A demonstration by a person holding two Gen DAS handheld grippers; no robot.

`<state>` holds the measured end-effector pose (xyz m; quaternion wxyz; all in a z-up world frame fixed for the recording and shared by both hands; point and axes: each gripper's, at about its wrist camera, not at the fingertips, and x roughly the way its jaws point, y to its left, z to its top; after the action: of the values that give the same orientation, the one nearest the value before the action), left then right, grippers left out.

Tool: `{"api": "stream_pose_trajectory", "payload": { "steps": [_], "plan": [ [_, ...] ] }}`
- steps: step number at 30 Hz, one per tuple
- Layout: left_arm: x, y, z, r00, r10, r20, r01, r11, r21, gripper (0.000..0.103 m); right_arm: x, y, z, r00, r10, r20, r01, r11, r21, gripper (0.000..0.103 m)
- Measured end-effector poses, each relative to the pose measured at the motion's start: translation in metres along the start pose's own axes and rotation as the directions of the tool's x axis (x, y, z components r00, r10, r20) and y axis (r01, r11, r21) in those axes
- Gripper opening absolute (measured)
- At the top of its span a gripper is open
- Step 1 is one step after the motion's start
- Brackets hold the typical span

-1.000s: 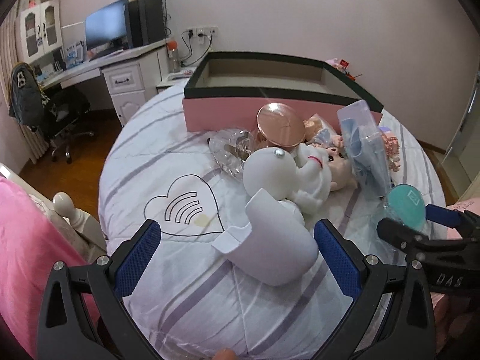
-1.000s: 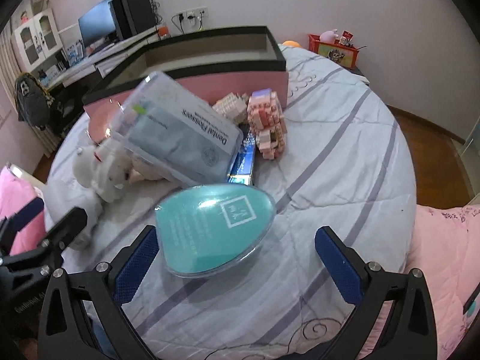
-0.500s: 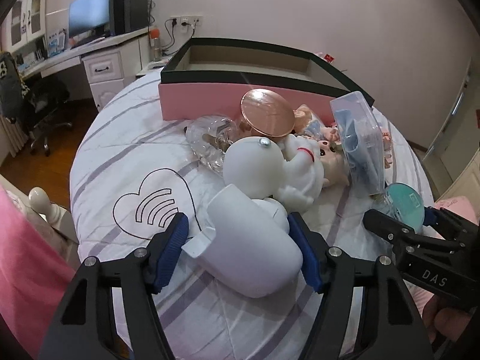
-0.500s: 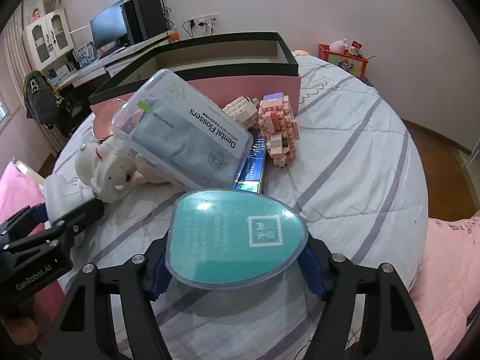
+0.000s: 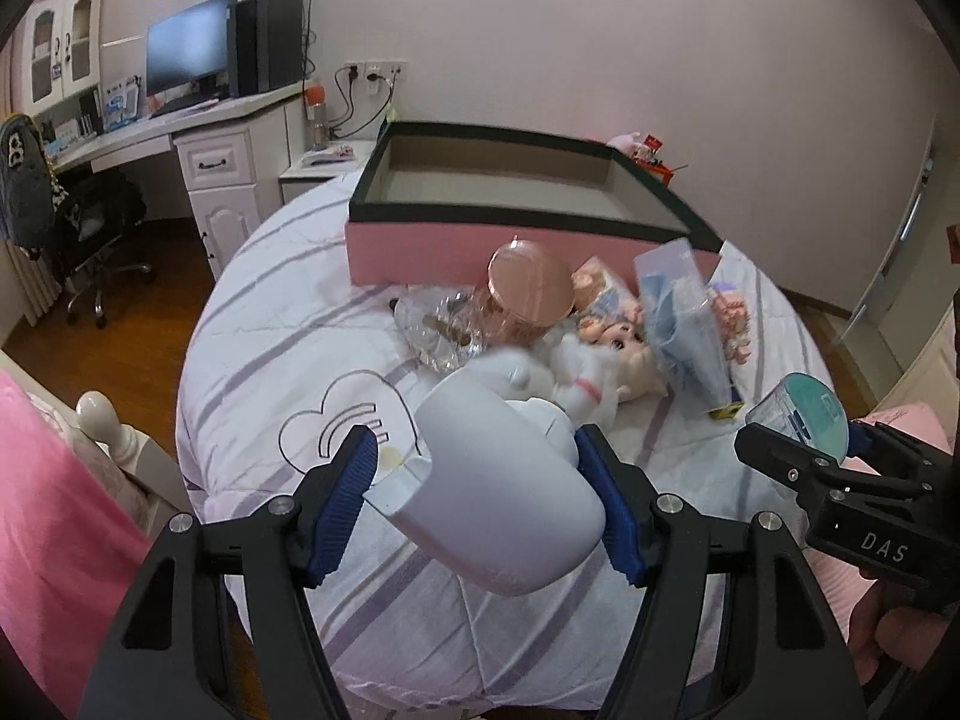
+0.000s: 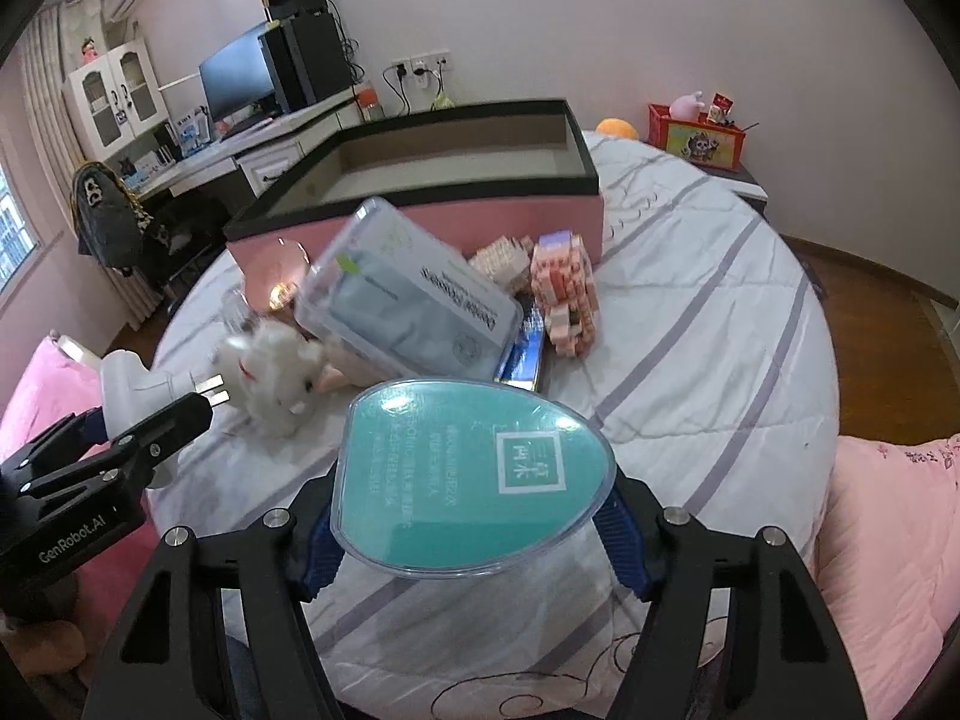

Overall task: Organize rigid objects
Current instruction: 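Lower the white piece and teal case into the pink box and open both grippers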

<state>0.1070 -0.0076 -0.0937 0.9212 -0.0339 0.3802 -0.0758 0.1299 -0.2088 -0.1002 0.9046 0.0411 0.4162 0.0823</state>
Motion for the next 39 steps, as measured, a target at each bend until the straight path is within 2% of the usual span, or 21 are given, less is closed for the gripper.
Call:
{"api": "stream_pose_trajectory", "payload": {
  "steps": [5, 11, 15, 20, 25, 30, 39],
  "plan": [
    [-0.014, 0.004, 0.017, 0.999, 0.008, 0.036, -0.008, 1.0, 0.003, 0.069, -0.011, -0.006, 0.016, 1.0, 0.022, 0.022, -0.023, 1.0, 0.012, 0.071],
    [-0.014, 0.01, 0.07, 0.992, 0.045, 0.115, -0.047, 0.999, 0.015, 0.069, -0.021, -0.003, 0.071, 0.994, 0.029, 0.107, -0.026, 0.999, -0.034, 0.071],
    [0.0, 0.011, 0.116, 0.986, 0.064, 0.153, -0.067, 0.998, 0.017, 0.069, -0.006, 0.003, 0.122, 0.989, 0.037, 0.144, -0.028, 0.997, -0.066, 0.071],
    [0.034, 0.008, 0.166, 0.984, 0.069, 0.162, -0.073, 0.997, 0.015, 0.069, 0.031, 0.006, 0.167, 0.991, 0.039, 0.131, -0.031, 0.997, -0.068, 0.071],
    [0.083, 0.005, 0.192, 0.99, 0.084, 0.111, -0.087, 0.996, 0.029, 0.069, 0.084, 0.0, 0.187, 0.998, 0.026, 0.054, -0.023, 0.998, -0.057, 0.071],
    [0.129, 0.008, 0.2, 0.996, 0.089, 0.023, -0.09, 0.996, 0.029, 0.069, 0.122, -0.004, 0.193, 1.0, 0.008, -0.023, -0.009, 0.998, -0.067, 0.071],
    [0.172, 0.01, 0.195, 0.99, 0.104, -0.092, -0.101, 0.994, 0.037, 0.07, 0.15, -0.004, 0.194, 0.994, -0.023, -0.11, 0.013, 0.996, -0.088, 0.072]
  ]
}}
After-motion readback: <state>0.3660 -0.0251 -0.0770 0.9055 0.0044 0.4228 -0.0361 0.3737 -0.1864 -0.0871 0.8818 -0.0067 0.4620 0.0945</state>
